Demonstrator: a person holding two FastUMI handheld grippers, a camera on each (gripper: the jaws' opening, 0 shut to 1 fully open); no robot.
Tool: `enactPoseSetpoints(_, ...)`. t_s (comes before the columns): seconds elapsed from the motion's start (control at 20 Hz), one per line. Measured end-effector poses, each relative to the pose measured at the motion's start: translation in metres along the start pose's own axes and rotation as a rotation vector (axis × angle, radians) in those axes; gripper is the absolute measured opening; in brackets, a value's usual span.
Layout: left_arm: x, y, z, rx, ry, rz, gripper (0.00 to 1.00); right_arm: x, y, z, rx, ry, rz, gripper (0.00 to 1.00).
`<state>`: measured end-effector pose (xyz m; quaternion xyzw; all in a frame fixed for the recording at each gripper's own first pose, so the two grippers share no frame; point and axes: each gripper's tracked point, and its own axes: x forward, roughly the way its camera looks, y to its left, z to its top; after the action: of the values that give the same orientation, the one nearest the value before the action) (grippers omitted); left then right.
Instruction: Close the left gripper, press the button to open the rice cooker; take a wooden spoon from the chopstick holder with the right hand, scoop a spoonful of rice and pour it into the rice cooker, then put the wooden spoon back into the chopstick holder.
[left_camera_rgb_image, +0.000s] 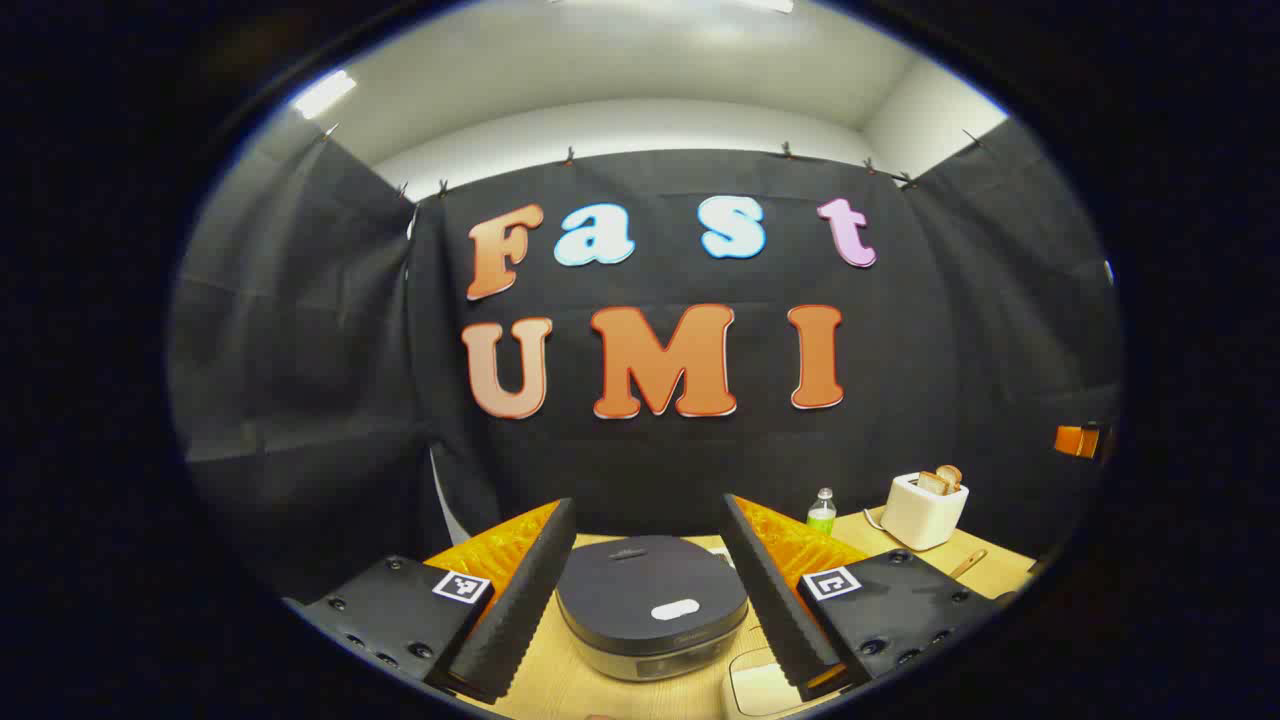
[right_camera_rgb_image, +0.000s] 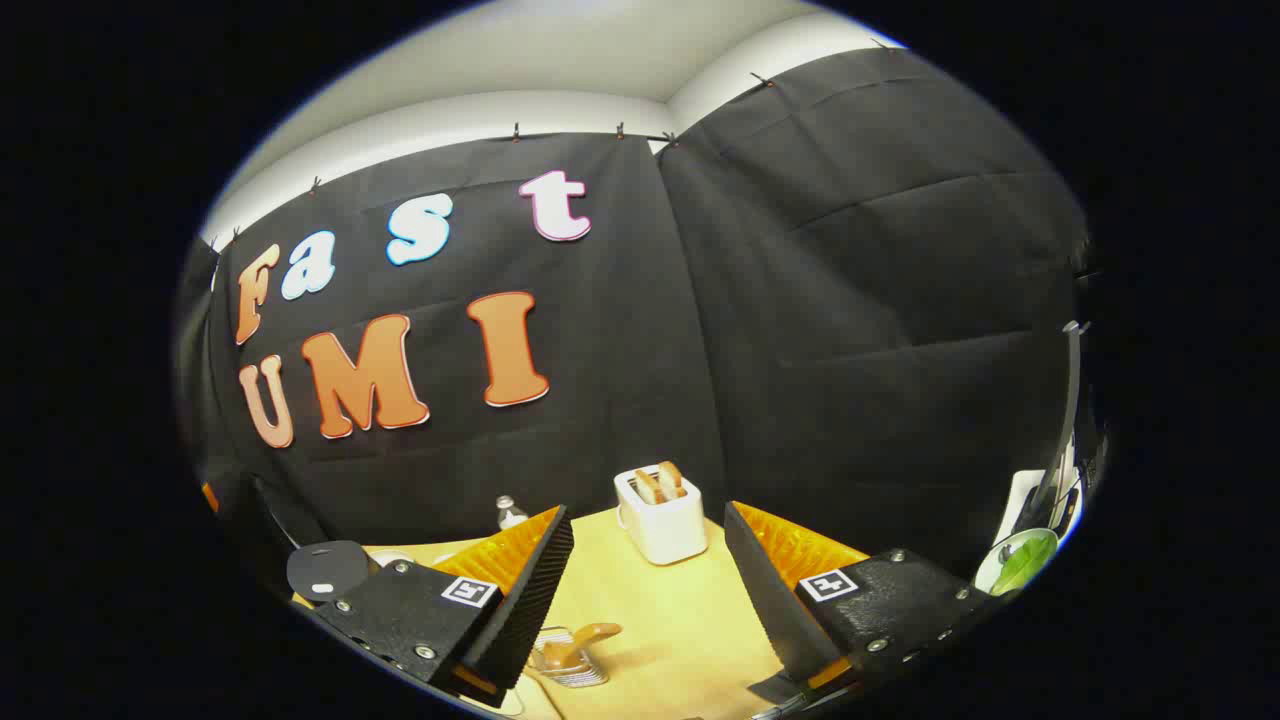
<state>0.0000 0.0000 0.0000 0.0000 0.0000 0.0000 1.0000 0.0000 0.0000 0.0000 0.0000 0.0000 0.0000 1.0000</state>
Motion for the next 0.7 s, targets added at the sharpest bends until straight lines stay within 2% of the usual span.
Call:
enactPoseSetpoints(0.2,-0.002,0.033,0.012,0.007,-0.006,0.048,0.94,-0.004,0.04,0.005,-0.017,0.035,0.111,0.94)
enactPoseSetpoints(0.45,0.008,0.025,0.008,-0.109,0.032,0.046,0.94,0.0,0.043,0.016,-0.148,0.026,0.136,0.94)
enactPoseSetpoints(0.6,0.007,0.025,0.007,-0.12,0.042,0.076,0.94,0.006,0.046,0.019,-0.159,0.034,0.171,0.94)
enactPoseSetpoints(0.7,0.007,0.03,0.012,-0.07,0.024,0.102,0.94,0.01,0.047,0.02,-0.15,0.033,0.191,0.94)
